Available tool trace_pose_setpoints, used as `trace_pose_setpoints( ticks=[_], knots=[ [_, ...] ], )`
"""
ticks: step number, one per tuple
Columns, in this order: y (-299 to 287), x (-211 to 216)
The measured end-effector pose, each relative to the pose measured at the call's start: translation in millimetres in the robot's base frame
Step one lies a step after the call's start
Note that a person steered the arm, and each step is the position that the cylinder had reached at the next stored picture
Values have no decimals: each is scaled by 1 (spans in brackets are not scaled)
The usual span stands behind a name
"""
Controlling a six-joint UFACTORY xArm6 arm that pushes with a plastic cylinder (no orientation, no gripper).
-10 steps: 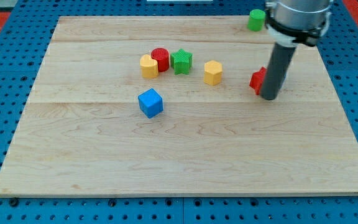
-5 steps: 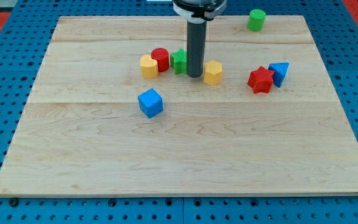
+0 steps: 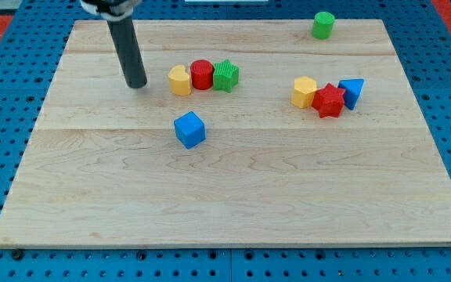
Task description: Slightly move the all blocks towards the bottom side of the green circle
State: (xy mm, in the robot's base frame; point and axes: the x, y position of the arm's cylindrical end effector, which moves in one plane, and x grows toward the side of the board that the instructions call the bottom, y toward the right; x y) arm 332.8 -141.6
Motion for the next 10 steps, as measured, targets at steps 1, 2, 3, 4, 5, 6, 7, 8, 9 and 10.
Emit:
trace_pose_setpoints(
  ticks=[1, 2, 3, 4, 5, 6, 7, 8, 9, 10],
  knots=[
    [92, -5],
    [181, -5],
    [201, -5],
    [222, 5],
    [217, -1],
    [136, -26],
    [62, 3],
    [69, 37],
    [75, 56],
    [143, 62]
  ],
)
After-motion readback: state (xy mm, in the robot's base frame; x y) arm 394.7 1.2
